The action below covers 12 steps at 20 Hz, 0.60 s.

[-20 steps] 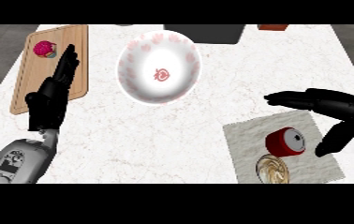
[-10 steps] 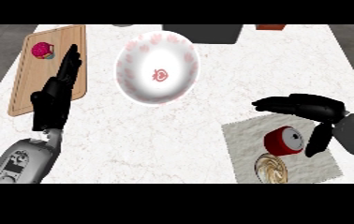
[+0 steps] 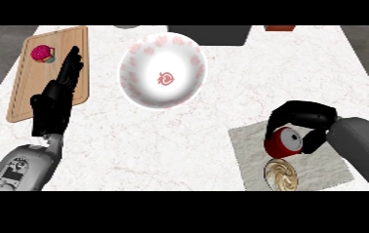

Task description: Pick the can from the placemat and place it in the bowl

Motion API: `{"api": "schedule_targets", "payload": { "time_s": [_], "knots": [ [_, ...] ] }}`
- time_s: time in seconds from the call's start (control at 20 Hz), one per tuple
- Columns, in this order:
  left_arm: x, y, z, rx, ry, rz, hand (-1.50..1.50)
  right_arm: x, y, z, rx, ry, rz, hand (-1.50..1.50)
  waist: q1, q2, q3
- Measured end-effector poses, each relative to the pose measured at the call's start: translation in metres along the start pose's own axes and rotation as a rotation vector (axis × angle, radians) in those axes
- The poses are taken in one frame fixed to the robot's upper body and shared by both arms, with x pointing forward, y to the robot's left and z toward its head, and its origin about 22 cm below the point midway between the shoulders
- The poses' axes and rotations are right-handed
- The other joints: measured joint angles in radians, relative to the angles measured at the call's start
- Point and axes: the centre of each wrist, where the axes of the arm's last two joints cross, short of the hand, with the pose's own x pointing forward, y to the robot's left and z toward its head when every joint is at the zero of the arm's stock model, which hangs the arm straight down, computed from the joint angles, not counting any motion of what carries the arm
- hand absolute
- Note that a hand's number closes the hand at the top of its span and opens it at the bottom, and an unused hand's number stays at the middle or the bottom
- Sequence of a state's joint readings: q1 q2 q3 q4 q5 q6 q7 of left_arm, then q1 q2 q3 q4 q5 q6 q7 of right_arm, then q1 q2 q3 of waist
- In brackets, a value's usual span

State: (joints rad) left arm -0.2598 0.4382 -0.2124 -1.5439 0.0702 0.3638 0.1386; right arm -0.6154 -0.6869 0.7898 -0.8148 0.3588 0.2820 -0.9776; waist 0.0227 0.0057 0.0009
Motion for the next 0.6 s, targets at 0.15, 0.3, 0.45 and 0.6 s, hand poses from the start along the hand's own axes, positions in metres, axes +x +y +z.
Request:
{"api": "schedule_targets", "payload": {
  "time_s": [0.15,0.3,0.45,0.6],
  "knots": [
    [0.004,0.005,0.000,0.003,-0.002,-0.002,0.00,-0.001,0.001,-0.002,-0.017,-0.017,0.014,1.50,-0.003,-0.002,-0.001],
    [0.002,0.002,0.001,0.007,0.001,0.002,0.00,-0.004,0.004,-0.008,-0.030,-0.031,0.012,1.50,-0.004,-0.004,-0.003],
    [-0.003,0.004,0.000,0.013,0.005,0.002,0.00,-0.003,0.006,-0.007,-0.054,-0.052,0.012,1.50,-0.009,-0.004,-0.003],
    [-0.005,0.005,0.000,0.011,0.005,-0.005,0.00,-0.003,0.003,0.004,-0.086,-0.058,0.017,1.50,-0.011,-0.003,-0.002]
  ]
}}
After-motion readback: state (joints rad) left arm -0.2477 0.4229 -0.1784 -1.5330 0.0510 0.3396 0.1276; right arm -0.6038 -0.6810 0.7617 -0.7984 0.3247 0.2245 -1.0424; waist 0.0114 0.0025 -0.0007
